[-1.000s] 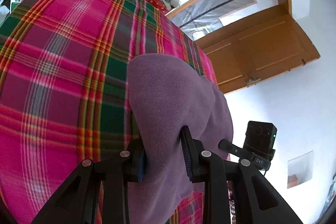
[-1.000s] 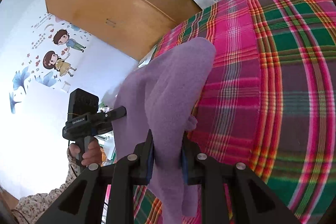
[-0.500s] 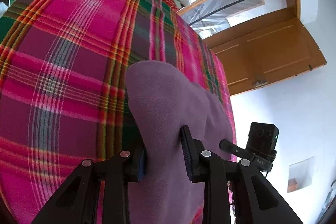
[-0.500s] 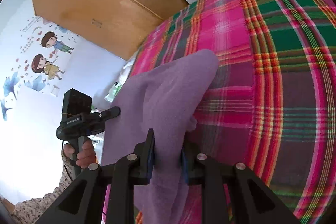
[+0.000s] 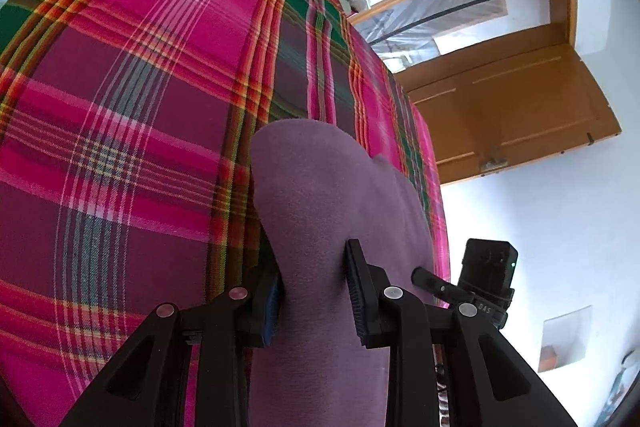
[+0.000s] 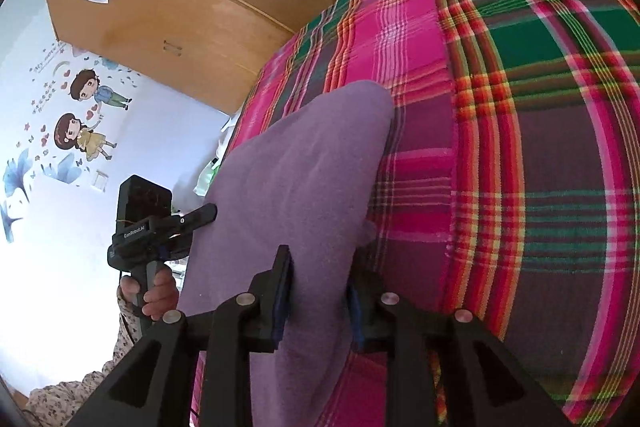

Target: Fold clothes

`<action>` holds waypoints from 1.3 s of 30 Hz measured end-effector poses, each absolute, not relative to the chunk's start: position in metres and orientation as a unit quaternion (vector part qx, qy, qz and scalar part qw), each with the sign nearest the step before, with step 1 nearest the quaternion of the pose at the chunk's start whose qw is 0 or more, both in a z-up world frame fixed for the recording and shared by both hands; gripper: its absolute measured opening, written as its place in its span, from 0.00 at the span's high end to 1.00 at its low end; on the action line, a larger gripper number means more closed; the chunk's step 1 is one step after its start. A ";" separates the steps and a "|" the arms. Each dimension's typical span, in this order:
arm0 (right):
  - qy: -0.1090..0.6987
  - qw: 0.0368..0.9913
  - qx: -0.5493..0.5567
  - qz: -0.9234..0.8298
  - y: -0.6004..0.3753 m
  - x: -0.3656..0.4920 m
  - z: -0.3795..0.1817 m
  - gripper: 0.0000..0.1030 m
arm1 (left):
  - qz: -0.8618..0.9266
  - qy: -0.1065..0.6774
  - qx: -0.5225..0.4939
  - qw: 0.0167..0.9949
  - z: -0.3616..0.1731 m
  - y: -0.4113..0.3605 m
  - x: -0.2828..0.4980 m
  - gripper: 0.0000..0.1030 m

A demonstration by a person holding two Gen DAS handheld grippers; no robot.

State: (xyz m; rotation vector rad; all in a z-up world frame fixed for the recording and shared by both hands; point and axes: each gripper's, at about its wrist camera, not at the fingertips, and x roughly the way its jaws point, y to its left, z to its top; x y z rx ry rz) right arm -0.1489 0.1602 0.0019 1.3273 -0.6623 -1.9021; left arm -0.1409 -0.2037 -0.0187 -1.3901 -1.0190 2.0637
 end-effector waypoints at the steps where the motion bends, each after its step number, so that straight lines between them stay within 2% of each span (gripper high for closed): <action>1: -0.254 0.354 0.515 -0.738 0.159 -0.149 0.003 0.73 | 0.747 -0.371 -0.504 0.223 -0.020 -0.204 -0.141 0.68; 5: -0.247 0.344 0.517 -0.744 0.156 -0.147 0.007 0.71 | 0.747 -0.378 -0.503 0.213 -0.023 -0.207 -0.138 0.62; 9: -0.238 0.328 0.516 -0.755 0.156 -0.142 0.013 0.69 | 0.755 -0.375 -0.502 0.194 -0.021 -0.207 -0.137 0.63; 11: -0.219 0.315 0.505 -0.773 0.152 -0.134 0.024 0.65 | 0.763 -0.367 -0.499 0.185 -0.014 -0.206 -0.132 0.64; 17: -0.159 0.276 0.468 -0.825 0.139 -0.110 0.056 0.67 | 0.817 -0.315 -0.456 0.160 0.029 -0.197 -0.095 0.65; 21: -0.110 0.288 0.448 -0.839 0.119 -0.089 0.068 0.69 | 0.844 -0.252 -0.443 0.170 0.047 -0.171 -0.071 0.65; 30: -0.033 0.288 0.443 -0.849 0.087 -0.057 0.056 0.69 | 0.838 -0.208 -0.482 0.150 0.016 -0.146 -0.054 0.65; 34: 0.002 0.287 0.440 -0.851 0.073 -0.043 0.051 0.71 | 0.834 -0.226 -0.480 0.151 0.005 -0.153 -0.052 0.63; 39: 0.013 0.281 0.433 -0.857 0.077 -0.035 0.049 0.71 | 0.846 -0.201 -0.472 0.142 0.006 -0.144 -0.049 0.63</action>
